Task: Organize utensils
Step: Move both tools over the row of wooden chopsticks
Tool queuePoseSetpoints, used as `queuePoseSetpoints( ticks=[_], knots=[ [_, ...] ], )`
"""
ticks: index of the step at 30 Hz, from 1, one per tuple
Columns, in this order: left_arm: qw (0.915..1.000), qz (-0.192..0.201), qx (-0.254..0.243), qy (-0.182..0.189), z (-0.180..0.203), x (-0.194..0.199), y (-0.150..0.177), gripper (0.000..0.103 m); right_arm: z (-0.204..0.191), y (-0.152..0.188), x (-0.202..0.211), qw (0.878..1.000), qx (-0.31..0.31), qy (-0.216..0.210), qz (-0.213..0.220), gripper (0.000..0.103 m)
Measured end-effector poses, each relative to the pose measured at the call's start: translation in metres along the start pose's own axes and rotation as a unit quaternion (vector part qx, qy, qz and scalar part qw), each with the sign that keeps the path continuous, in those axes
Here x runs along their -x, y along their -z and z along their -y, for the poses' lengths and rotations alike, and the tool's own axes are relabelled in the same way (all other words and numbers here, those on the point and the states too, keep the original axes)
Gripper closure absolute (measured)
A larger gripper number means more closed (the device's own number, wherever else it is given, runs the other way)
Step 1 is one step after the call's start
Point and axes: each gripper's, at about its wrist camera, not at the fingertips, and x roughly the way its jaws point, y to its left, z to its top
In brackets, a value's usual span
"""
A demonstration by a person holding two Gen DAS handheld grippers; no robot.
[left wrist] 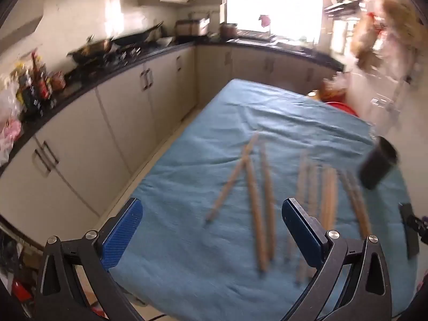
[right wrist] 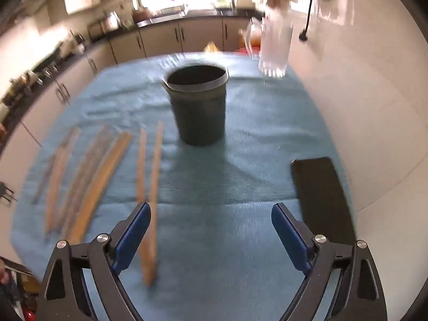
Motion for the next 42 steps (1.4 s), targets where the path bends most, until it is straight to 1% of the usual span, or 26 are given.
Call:
queuePoseSetpoints(
  ticks=[3, 6, 8, 10, 12, 18, 21, 25, 30, 36, 42],
  knots=[
    [0.9996, 0.005, -0.019, 0.020, 0.024, 0.020, 0.006, 0.000, 0.000, 0.002, 0.034, 0.999, 0.000, -0.030, 0.017, 0.009],
    [0.9995, 0.006, -0.024, 0.019, 0.038, 0.028, 0.017, 0.000, -0.005, 0.015, 0.057, 0.998, 0.031, -0.040, 0.038, 0.009],
    [0.9996, -0.005, -0.022, 0.019, 0.042, 0.031, 0.026, 0.000, -0.004, 0.018, 0.058, 0.998, 0.038, -0.043, 0.036, 0.009],
    [0.9995, -0.011, -0.016, 0.025, 0.046, 0.034, 0.035, 0.000, 0.001, 0.027, 0.061, 0.997, 0.035, -0.056, 0.031, 0.009],
    [0.9995, -0.017, -0.017, 0.022, 0.049, 0.034, 0.042, 0.000, 0.008, 0.032, 0.063, 0.997, 0.040, -0.067, 0.027, 0.009],
    [0.9987, -0.043, -0.022, 0.016, 0.060, 0.039, 0.069, 0.000, 0.001, 0.054, 0.058, 0.992, 0.079, -0.094, -0.007, 0.009],
    [0.9987, -0.045, -0.020, 0.007, 0.060, 0.044, 0.079, 0.000, 0.001, 0.058, 0.059, 0.991, 0.087, -0.105, -0.011, 0.009],
    [0.9987, -0.049, -0.014, 0.001, 0.059, 0.048, 0.082, 0.000, 0.000, 0.059, 0.058, 0.989, 0.094, -0.114, -0.014, 0.009],
    [0.9990, -0.042, -0.015, 0.002, 0.062, 0.053, 0.080, 0.000, -0.002, 0.057, 0.063, 0.987, 0.105, -0.121, -0.004, 0.009],
    [0.9989, -0.041, -0.024, 0.006, 0.068, 0.056, 0.080, 0.000, -0.002, 0.058, 0.067, 0.987, 0.106, -0.122, 0.002, 0.009],
    [0.9986, -0.044, -0.027, 0.010, 0.070, 0.056, 0.080, 0.000, 0.000, 0.059, 0.067, 0.987, 0.104, -0.122, -0.002, 0.009]
  ],
)
